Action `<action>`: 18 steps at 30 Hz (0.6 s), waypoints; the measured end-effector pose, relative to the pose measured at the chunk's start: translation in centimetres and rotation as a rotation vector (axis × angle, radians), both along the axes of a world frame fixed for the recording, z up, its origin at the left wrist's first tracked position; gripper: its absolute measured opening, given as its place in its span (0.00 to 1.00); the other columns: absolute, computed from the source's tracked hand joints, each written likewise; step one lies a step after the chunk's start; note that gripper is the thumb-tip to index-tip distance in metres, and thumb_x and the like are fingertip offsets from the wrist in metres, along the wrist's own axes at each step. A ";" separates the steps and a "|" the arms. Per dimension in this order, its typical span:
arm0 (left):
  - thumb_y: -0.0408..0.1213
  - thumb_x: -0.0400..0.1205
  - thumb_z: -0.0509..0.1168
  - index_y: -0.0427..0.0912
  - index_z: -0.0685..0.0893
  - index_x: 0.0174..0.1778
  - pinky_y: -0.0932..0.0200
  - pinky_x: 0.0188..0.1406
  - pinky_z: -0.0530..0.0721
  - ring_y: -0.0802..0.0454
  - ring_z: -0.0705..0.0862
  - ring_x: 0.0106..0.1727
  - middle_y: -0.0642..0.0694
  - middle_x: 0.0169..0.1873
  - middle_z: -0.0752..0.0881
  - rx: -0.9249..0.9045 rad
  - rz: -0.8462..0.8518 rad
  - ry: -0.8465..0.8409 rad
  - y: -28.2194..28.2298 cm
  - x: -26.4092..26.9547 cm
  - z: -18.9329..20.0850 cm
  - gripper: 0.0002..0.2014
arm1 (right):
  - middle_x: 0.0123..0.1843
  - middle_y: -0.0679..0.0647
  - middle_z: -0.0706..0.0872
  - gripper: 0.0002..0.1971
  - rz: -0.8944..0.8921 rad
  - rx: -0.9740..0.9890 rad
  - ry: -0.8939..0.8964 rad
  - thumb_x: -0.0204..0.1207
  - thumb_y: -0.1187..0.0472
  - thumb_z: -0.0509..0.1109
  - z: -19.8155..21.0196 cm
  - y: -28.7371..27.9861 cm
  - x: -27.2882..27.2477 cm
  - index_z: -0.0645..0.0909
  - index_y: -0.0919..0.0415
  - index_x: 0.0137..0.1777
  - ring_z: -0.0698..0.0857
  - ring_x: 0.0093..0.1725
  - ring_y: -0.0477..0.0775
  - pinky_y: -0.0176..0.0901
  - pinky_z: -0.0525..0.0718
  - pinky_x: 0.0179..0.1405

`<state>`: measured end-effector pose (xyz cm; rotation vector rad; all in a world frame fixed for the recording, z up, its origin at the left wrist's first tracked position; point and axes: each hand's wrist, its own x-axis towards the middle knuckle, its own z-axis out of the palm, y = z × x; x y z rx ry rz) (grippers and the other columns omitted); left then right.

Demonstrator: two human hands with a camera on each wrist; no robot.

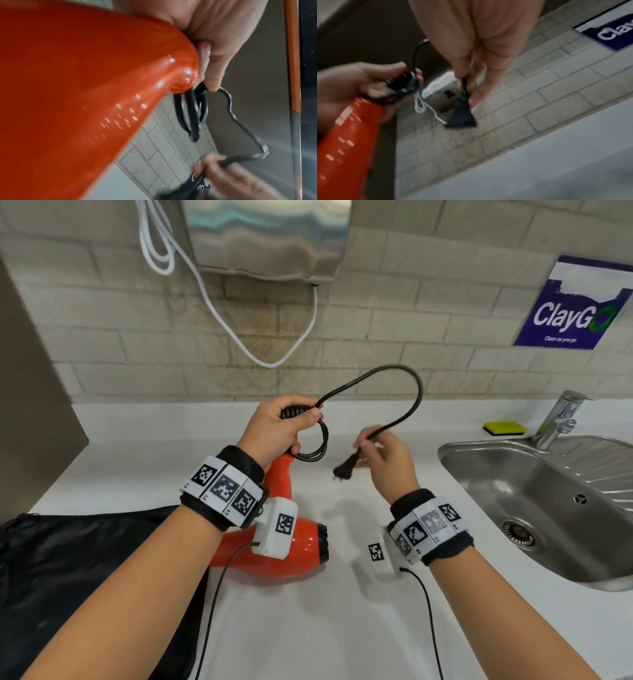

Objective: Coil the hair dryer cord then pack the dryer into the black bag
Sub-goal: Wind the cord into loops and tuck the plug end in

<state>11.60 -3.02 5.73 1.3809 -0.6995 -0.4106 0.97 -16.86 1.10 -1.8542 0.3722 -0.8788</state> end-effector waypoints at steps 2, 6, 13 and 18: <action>0.31 0.78 0.67 0.45 0.84 0.45 0.67 0.15 0.73 0.61 0.66 0.14 0.47 0.37 0.86 0.004 0.004 -0.018 -0.2 -0.1 -0.1 0.05 | 0.37 0.49 0.79 0.14 -0.028 -0.006 -0.264 0.78 0.71 0.58 1.5 1.4 0.0 0.73 0.50 0.39 0.80 0.35 0.42 0.35 0.85 0.35; 0.32 0.78 0.67 0.49 0.85 0.42 0.66 0.16 0.74 0.60 0.67 0.15 0.51 0.33 0.86 0.001 0.004 -0.047 -0.4 -0.2 -0.2 0.06 | 0.38 0.49 0.80 0.13 0.005 -0.014 -0.449 0.75 0.70 0.61 2.4 3.5 0.3 0.73 0.48 0.41 0.82 0.37 0.38 0.31 0.85 0.37; 0.35 0.77 0.69 0.52 0.84 0.42 0.62 0.20 0.74 0.59 0.71 0.14 0.49 0.32 0.84 0.025 0.039 -0.116 -0.3 -0.2 -0.2 0.05 | 0.38 0.44 0.80 0.20 -0.008 -0.140 -0.355 0.69 0.74 0.71 2.1 3.7 1.0 0.73 0.46 0.39 0.82 0.39 0.33 0.30 0.84 0.44; 0.35 0.76 0.70 0.51 0.85 0.42 0.63 0.19 0.74 0.60 0.70 0.14 0.51 0.29 0.85 0.008 -0.003 -0.084 -0.4 -0.3 -0.4 0.05 | 0.36 0.43 0.80 0.19 -0.109 -0.139 -0.425 0.69 0.73 0.72 2.5 3.3 1.7 0.72 0.45 0.36 0.82 0.35 0.33 0.29 0.83 0.41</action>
